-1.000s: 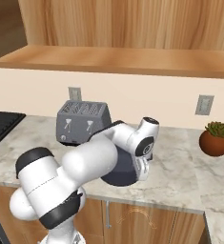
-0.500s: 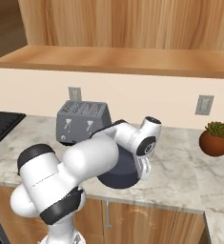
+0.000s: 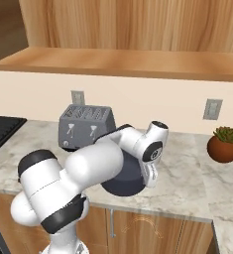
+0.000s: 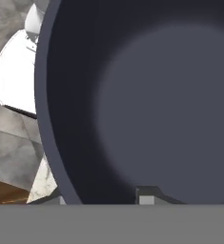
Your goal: Pick the kettle from the cabinet and place it on a stove burner. Then pick the pot from the counter and place it on another stove burner. Finally, turn both burners on.
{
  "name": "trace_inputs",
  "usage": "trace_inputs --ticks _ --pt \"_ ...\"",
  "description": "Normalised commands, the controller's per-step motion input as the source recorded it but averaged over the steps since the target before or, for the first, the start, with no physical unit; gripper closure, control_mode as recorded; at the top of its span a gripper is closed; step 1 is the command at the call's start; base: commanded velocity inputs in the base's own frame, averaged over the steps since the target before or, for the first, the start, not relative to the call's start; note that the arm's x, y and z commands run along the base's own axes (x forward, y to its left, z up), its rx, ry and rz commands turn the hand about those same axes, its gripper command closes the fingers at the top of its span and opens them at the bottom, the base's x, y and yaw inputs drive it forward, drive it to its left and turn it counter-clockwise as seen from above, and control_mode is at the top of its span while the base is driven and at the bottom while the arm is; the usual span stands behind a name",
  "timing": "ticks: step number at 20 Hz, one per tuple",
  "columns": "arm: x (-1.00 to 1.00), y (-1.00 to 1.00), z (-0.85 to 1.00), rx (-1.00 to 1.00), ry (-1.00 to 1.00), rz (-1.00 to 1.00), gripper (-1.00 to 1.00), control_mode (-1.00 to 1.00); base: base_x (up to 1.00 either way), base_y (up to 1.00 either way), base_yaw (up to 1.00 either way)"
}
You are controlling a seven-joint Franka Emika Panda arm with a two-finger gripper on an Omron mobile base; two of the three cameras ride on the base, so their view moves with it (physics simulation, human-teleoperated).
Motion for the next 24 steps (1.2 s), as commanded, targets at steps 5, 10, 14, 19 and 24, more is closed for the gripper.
trace_inputs --ticks 5,10,14,19,24 --pt "-0.14 0.01 0.19 0.00 0.00 -0.03 1.00 -1.00 0.00 0.00 0.00" --pt "-0.19 0.01 0.33 -0.01 -0.01 -0.03 1.00 -1.00 0.00 0.00 0.00" --pt "-0.26 0.00 0.35 -0.04 -0.03 -0.01 1.00 -1.00 0.00 0.00 0.00" --pt "-0.27 0.01 0.43 -0.07 -0.05 -0.01 1.00 -1.00 0.00 0.00 0.00" --pt "-0.34 0.00 0.42 -0.07 -0.07 -0.01 1.00 -1.00 0.00 0.00 0.00"
